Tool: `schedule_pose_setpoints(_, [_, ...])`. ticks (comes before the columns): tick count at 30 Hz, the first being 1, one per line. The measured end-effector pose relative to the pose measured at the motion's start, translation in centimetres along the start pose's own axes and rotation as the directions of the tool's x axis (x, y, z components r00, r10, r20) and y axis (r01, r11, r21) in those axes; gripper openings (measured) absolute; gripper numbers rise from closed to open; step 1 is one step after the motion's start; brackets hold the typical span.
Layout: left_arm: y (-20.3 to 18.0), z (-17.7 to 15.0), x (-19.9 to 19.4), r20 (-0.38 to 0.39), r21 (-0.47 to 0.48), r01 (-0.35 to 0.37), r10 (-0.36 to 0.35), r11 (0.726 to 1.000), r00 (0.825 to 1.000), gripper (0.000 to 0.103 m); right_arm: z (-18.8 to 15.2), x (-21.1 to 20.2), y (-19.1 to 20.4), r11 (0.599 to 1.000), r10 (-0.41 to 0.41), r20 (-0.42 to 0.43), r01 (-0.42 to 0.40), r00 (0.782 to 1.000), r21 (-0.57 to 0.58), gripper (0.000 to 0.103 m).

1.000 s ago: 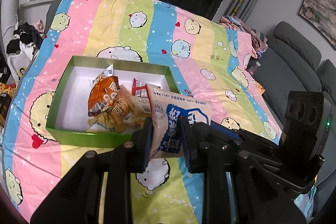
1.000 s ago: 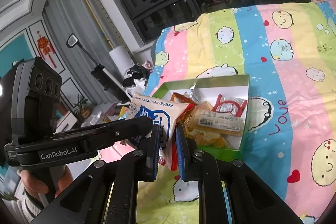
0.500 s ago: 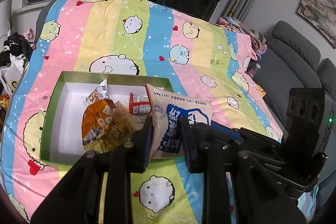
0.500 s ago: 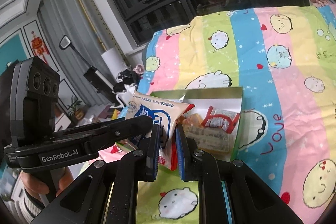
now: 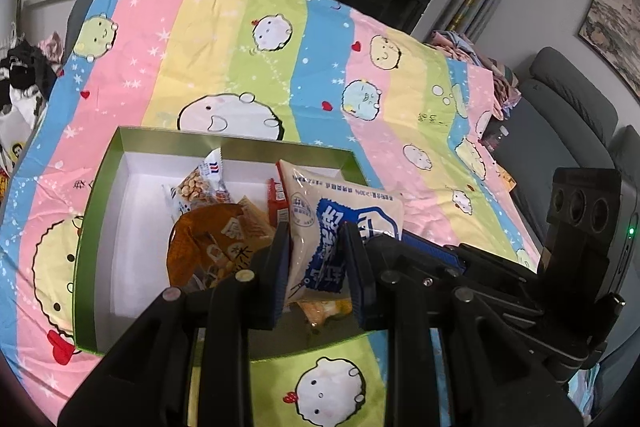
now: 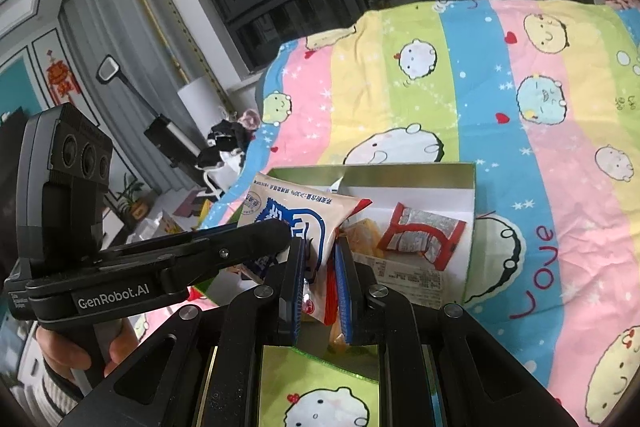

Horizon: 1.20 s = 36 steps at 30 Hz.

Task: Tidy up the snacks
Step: 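Lower the white-and-blue bag into the box and open the right tool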

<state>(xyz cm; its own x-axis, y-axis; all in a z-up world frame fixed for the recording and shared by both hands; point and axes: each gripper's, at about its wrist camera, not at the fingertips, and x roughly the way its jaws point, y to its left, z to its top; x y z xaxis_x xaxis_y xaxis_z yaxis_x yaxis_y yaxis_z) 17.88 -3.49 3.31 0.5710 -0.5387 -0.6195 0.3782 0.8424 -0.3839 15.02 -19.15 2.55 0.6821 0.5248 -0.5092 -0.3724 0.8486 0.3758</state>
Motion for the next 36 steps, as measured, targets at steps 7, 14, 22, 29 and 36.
schedule_pose_setpoints(7, [1.5, 0.1, 1.7, -0.051, -0.033, 0.012, -0.014, 0.999, 0.999, 0.025, -0.1, 1.8, -0.6, 1.000, -0.010, -0.053, 0.011, 0.999, 0.013, 0.016])
schedule_pose_setpoints(14, [3.0, -0.2, 3.3, -0.109, -0.098, 0.033, -0.043, 0.995, 0.993, 0.026, -0.3, 3.5, -1.2, 0.999, -0.027, -0.128, 0.030, 0.991, 0.019, 0.016])
schedule_pose_setpoints(22, [3.7, -0.6, 4.1, -0.129, -0.126, 0.027, -0.043, 0.992, 0.991, 0.027, -0.4, 4.3, -1.4, 0.999, -0.038, -0.155, 0.041, 0.987, 0.015, 0.016])
schedule_pose_setpoints(29, [3.8, -0.6, 4.4, -0.135, -0.113, 0.010, -0.025, 0.994, 0.991, 0.027, -0.4, 4.8, -1.3, 0.999, -0.050, -0.169, 0.052, 0.984, 0.009, 0.016])
schedule_pose_setpoints(36, [3.9, -0.3, 4.7, -0.144, -0.104, -0.012, -0.003, 0.994, 0.990, 0.027, -0.1, 5.3, -0.6, 0.995, -0.101, -0.190, 0.095, 0.977, -0.041, 0.016])
